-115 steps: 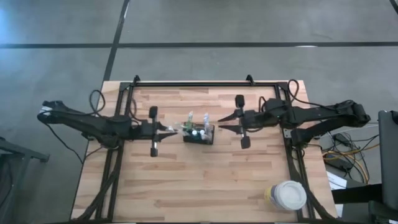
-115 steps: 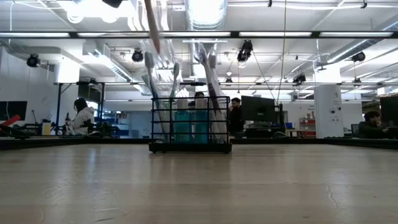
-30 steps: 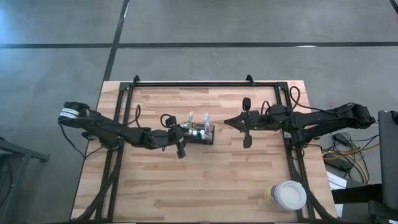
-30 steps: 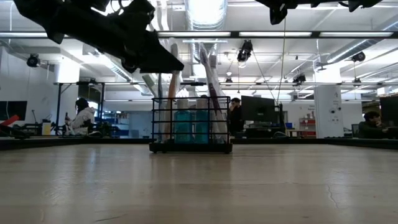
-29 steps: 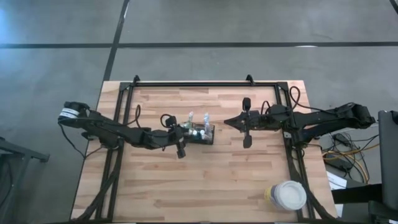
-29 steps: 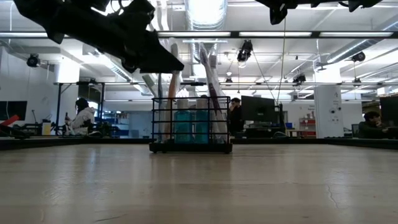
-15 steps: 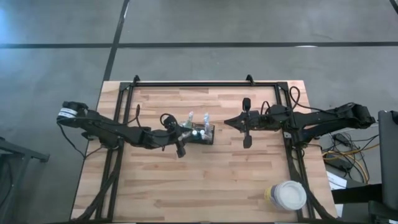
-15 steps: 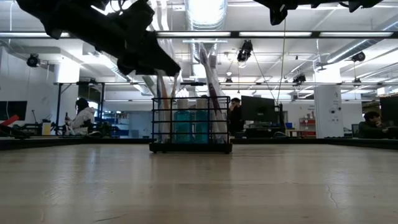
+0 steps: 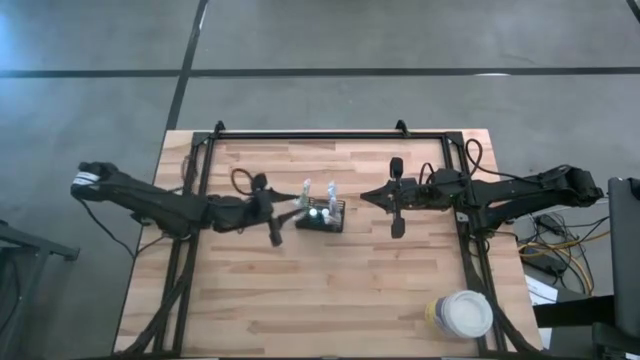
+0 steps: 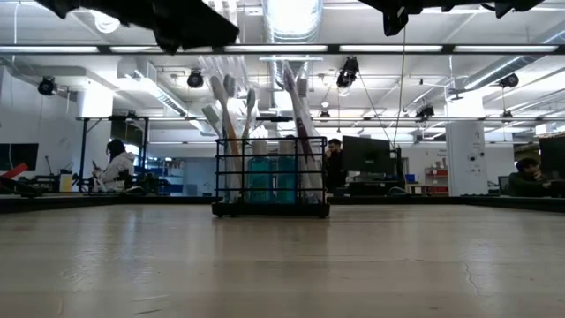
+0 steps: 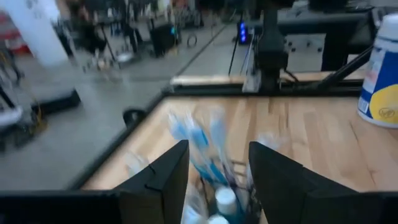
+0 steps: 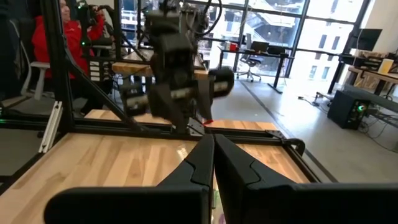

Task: Pick & Place toothbrushing station
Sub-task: Put the orange toothbrush into the wire organizer, then return to Home Position

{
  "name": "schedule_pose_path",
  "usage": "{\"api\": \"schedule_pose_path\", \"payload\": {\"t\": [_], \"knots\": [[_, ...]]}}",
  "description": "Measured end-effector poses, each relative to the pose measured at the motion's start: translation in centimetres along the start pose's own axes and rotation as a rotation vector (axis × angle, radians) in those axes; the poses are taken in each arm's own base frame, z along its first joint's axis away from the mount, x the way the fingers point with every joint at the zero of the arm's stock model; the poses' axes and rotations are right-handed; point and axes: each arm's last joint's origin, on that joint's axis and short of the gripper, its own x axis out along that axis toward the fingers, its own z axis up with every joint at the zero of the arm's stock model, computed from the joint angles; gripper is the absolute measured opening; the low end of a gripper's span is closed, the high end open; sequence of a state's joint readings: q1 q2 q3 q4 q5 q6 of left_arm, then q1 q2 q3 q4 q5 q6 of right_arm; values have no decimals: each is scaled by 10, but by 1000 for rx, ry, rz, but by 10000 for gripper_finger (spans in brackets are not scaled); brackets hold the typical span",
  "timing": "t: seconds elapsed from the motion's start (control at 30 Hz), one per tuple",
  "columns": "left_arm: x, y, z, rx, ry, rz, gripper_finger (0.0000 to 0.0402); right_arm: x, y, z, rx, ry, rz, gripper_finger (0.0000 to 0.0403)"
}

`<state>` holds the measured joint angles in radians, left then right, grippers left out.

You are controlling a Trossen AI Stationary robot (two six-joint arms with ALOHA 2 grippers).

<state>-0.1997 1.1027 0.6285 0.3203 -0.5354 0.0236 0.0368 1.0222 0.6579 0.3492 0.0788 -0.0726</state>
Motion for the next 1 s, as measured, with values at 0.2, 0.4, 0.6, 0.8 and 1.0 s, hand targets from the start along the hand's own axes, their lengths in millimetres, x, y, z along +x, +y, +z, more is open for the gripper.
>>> {"api": "schedule_pose_path", "payload": {"t": [0.2,0.4,0.6,0.8,1.0], "knots": [[-24,9,11,156,-54,-85,152,0,0,0,-6,1,0,8],[-25,4,-10,219,-88,-244,17,0,0,-1,-12,2,0,8],[-22,3,-26,206,-95,-275,4,0,0,0,-9,-1,0,8],[-15,3,-34,181,-52,-264,3,0,0,0,-9,-5,-1,8],[-9,4,-40,176,-10,-235,3,1,0,-1,-8,0,0,8]]}}
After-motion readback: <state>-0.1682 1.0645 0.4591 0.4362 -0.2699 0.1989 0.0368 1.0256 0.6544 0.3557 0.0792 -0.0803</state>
